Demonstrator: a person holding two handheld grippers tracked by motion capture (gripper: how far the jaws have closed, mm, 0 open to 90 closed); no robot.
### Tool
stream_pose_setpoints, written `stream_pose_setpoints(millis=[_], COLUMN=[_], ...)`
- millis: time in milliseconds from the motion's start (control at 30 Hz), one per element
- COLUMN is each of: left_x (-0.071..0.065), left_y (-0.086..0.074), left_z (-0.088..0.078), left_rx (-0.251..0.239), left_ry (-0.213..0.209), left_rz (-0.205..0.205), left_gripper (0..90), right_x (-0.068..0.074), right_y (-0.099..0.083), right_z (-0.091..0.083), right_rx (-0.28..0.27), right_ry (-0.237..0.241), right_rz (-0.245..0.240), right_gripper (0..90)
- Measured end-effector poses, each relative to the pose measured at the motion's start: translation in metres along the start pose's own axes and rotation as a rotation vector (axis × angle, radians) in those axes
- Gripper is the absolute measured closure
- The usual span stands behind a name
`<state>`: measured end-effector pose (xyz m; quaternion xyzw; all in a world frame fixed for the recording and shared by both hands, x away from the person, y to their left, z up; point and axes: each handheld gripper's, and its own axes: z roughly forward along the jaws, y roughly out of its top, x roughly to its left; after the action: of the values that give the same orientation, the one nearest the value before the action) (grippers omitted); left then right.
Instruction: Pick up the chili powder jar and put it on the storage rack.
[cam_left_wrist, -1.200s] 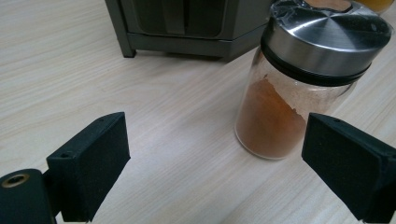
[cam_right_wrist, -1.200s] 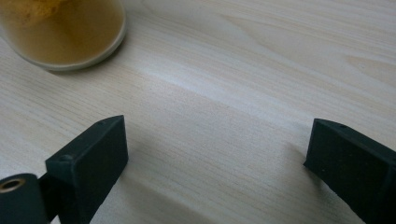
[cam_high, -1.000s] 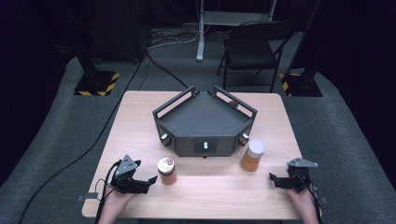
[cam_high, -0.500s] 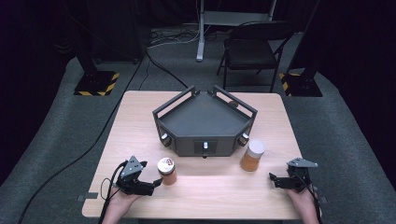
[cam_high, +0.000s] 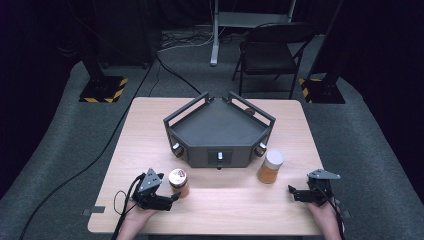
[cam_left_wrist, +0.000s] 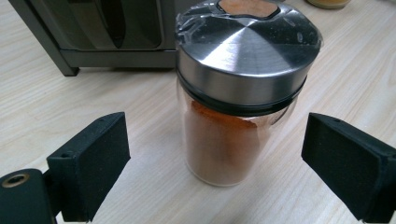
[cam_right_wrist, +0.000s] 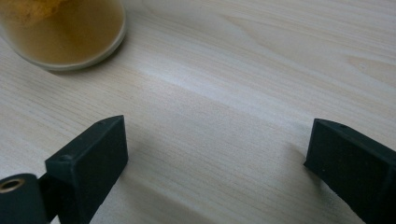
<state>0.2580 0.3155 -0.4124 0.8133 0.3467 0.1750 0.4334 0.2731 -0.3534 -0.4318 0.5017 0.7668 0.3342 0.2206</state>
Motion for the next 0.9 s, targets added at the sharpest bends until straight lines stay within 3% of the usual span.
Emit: stream_pose_setpoints(millis=[233, 900], left_x=[-0.003, -0.011], left_y=[-0.003, -0.011], left_z=[0.008, 0.022], left_rx=[-0.012, -0.058], left_ry=[-0.002, 0.012], left_rz=[-0.025, -0.041], left_gripper=[9.1, 20.8], right_x=[0.0, 0.0], right_y=[0.0, 0.0], right_z=[0.0, 0.0], right_rx=[0.0, 0.0], right_ry=[0.0, 0.0], right_rz=[0.0, 0.0], right_gripper=[4.4, 4.5])
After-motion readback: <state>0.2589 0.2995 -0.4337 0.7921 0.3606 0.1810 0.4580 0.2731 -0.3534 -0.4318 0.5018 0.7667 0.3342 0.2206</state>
